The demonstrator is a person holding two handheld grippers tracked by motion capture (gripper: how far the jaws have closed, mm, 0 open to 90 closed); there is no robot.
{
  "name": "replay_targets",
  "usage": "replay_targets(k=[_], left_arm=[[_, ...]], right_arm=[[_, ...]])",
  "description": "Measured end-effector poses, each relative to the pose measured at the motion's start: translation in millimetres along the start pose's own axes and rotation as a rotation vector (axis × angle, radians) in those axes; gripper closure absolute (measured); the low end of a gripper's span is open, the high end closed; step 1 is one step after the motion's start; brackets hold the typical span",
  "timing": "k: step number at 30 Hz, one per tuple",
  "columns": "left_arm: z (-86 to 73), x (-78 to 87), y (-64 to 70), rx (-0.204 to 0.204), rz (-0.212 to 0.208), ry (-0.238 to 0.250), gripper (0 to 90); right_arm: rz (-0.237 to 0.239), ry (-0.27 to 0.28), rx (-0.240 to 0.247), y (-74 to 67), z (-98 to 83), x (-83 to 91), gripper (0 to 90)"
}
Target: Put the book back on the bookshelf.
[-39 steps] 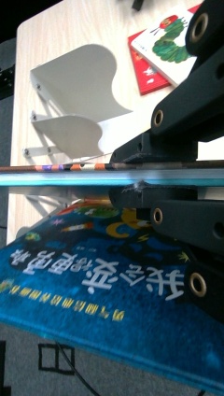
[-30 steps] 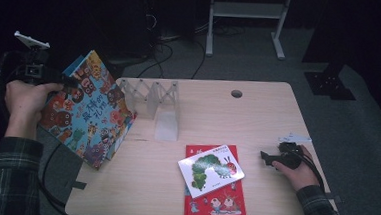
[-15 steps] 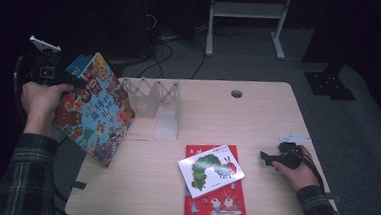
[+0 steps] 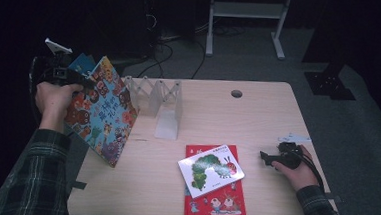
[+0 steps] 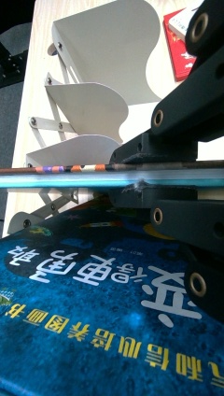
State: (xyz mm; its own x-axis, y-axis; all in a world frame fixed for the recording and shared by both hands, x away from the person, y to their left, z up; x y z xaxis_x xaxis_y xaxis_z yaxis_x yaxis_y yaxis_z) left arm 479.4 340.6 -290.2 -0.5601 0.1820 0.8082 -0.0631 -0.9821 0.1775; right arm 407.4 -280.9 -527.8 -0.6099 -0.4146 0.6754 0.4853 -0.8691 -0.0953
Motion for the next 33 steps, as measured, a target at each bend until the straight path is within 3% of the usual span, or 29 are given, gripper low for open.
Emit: replay_targets(k=[8,16,18,20,22,33], left_arm=[[-2.4,1.5,-6.0,-0.019,0.012,0.013,78.8],[7.4,24.5,-5.3,-0.047,0.044,0.092,76.7],[10.2,33.0,-3.8,-0.026,-0.035,0.134,76.9],[10.9,37.0,-2.5,-0.039,-0.026,0.147,76.9],[10.8,36.5,-0.2,-0.042,-0.049,0.152,76.8],[10.6,35.4,12.2,-0.063,-0.088,0.195,74.6]], right_arm=[[0.001,0.000,0.000,-0.2,0.0,0.0,10.6],[0.001,0.000,-0.001,-0.3,-0.1,0.1,10.6],[0.001,0.000,-0.001,-0.5,-0.2,0.1,10.6],[0.001,-0.001,0.000,-0.5,-0.2,0.2,10.6],[0.001,-0.001,-0.001,-0.7,-0.3,0.2,10.6],[0.002,-0.001,0.001,-0.9,-0.3,0.2,10.5]])
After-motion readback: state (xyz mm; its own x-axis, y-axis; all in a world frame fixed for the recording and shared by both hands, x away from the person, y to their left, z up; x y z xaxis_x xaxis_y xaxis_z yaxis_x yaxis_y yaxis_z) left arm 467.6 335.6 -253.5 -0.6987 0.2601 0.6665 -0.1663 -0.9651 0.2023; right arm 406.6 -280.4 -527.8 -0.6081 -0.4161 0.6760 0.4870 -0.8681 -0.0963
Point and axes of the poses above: each handheld gripper's, and its own axes: x roughly backward along the jaws, z roughly out of its top, y roughly to its right, the point moved 6 cm from there along -x, roughly forward along the jaws, and after that the axes turned 7 degrees about z, right-handed, at the moved point
